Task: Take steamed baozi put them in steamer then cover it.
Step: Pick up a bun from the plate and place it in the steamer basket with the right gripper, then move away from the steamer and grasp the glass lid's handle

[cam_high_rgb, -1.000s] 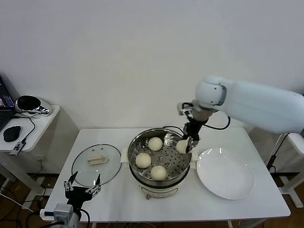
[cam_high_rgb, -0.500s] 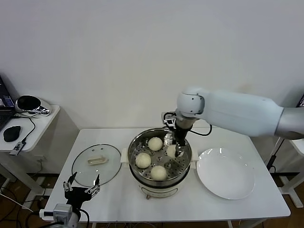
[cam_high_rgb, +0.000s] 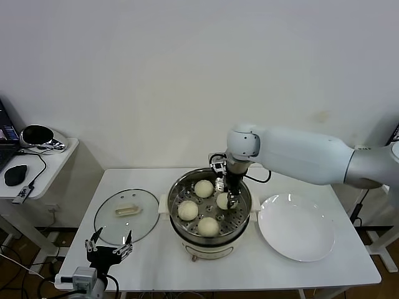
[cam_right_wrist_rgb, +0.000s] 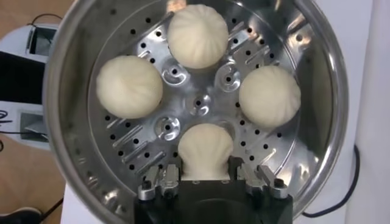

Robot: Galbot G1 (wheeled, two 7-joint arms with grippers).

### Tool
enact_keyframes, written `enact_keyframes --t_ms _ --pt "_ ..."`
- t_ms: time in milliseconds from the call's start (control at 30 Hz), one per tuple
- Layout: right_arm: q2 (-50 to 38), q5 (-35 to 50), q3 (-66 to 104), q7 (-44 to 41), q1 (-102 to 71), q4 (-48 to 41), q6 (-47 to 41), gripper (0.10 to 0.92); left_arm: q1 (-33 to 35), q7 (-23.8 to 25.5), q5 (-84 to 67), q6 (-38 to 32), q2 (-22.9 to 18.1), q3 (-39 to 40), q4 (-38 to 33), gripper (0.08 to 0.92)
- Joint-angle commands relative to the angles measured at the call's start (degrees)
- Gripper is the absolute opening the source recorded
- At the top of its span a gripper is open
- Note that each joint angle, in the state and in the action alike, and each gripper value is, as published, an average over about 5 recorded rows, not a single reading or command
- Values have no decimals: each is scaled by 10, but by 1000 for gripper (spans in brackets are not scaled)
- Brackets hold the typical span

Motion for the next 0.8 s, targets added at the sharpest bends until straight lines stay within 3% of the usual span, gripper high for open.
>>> enact_keyframes --t_ms 33,367,600,800 --pt "0 -14 6 8 -14 -9 -3 540 -2 0 0 0 1 0 7 823" --pt "-81 21 27 -10 51 47 3 803 -6 3 1 1 4 1 11 823" --pt "-198 36 162 47 21 106 26 822 -14 -14 -35 -7 11 -1 19 823" --pt "-293 62 307 213 -75 149 67 823 -27 -40 -87 -15 11 5 34 823"
